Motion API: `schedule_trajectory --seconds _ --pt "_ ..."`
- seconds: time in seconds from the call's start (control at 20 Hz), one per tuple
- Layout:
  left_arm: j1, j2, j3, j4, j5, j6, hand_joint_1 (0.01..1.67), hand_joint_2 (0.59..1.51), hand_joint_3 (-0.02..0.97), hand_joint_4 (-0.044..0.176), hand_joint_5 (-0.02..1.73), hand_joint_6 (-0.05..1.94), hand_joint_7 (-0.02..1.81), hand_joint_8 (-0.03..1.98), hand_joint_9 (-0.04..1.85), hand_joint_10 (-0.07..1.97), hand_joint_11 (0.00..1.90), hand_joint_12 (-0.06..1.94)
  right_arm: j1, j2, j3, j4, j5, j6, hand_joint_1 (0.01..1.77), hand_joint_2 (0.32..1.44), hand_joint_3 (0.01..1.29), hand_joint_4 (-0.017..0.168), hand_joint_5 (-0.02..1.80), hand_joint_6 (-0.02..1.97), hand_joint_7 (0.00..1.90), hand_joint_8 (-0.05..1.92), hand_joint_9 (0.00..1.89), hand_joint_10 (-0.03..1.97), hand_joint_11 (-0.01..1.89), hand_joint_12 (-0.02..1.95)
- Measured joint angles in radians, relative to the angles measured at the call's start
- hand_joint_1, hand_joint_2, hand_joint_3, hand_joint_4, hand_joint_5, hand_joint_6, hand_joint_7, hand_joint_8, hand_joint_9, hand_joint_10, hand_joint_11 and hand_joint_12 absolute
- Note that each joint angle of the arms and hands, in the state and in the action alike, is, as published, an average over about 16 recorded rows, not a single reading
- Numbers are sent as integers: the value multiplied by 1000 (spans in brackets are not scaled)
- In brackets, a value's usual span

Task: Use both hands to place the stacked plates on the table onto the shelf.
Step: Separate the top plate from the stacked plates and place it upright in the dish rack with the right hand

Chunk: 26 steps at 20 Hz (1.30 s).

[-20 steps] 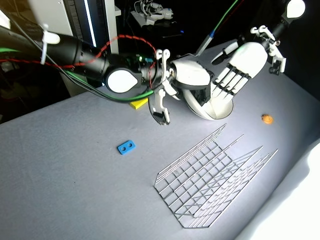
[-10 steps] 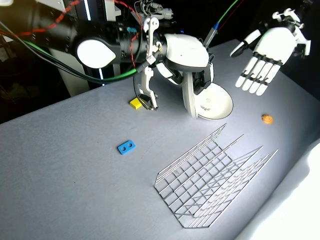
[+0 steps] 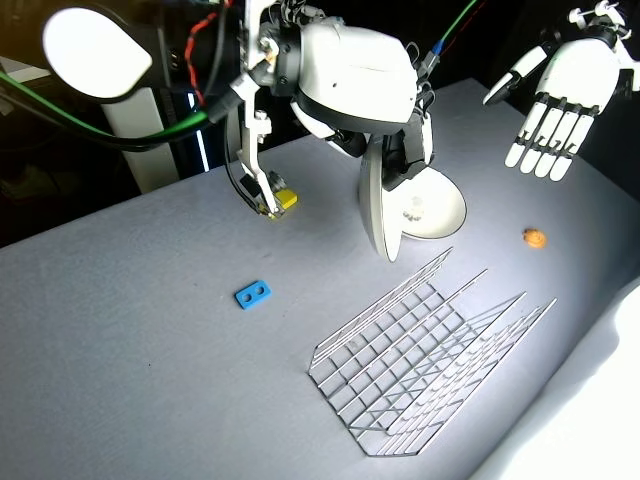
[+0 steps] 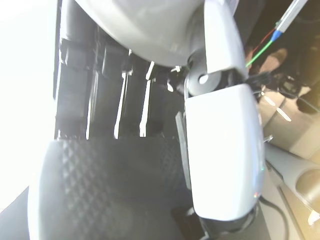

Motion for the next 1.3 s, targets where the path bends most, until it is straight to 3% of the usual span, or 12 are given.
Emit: schedule_trajectory --seconds 0.25,0.65,1.3 --pt "-5 1 -1 13 -1 -5 13 1157 17 0 41 12 20 11 21 3 20 10 43 24 49 -109 -14 255 1207 979 8 -7 902 1003 1110 817 1363 -3 1000 920" --pt "-6 1 -10 26 -2 -5 13 1158 18 0 45 12 25 11 21 3 22 10 93 30 148 -178 -39 547 1210 995 8 -7 901 999 1116 806 1371 2 998 938" --pt "-4 2 -48 42 1 12 13 1160 18 0 59 12 40 12 19 3 21 10 129 13 268 -80 -97 582 1216 1008 9 -7 906 972 1133 801 1362 20 985 947"
